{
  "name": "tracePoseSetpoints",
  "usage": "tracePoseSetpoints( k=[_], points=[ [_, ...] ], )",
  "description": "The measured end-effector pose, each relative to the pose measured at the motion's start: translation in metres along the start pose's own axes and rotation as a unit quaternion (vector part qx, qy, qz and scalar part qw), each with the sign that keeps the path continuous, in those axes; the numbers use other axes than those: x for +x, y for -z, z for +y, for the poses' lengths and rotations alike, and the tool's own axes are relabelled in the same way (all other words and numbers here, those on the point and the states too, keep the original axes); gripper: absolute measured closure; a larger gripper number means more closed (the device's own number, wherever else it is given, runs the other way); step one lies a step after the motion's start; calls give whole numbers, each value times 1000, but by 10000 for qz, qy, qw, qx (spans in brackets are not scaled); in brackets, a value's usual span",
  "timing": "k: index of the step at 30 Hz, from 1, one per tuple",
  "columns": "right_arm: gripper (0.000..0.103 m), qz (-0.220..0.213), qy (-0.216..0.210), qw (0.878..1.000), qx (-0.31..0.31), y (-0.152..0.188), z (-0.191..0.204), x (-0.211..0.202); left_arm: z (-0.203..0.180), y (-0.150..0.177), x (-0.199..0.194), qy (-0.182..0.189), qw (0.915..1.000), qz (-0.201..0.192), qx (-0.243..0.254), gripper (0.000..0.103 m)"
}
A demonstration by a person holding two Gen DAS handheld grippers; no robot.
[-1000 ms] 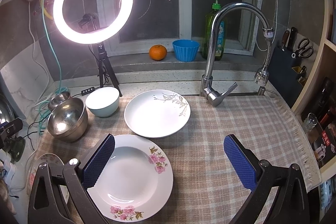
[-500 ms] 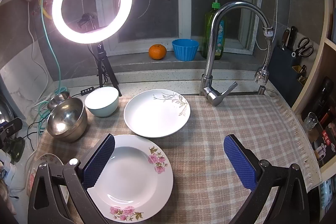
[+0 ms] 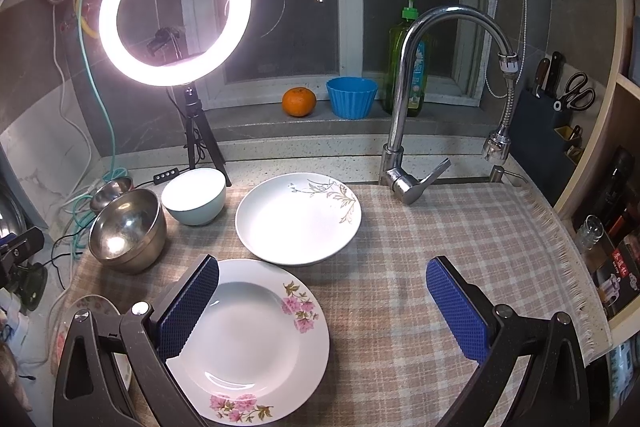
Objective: Organize plates and bowls
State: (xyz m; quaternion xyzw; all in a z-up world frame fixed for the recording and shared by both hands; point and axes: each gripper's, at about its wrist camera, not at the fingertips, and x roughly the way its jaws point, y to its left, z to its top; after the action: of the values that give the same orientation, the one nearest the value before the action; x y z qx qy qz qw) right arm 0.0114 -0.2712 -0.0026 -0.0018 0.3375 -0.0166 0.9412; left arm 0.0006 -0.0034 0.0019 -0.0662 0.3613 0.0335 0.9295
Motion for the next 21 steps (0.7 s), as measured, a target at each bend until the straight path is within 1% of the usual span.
tracePoseSetpoints(
  k=[21],
  points=[
    [0, 6, -2, 10000, 13, 0, -1, 0, -3, 1, -1, 8, 10000, 12, 30, 15]
  ],
)
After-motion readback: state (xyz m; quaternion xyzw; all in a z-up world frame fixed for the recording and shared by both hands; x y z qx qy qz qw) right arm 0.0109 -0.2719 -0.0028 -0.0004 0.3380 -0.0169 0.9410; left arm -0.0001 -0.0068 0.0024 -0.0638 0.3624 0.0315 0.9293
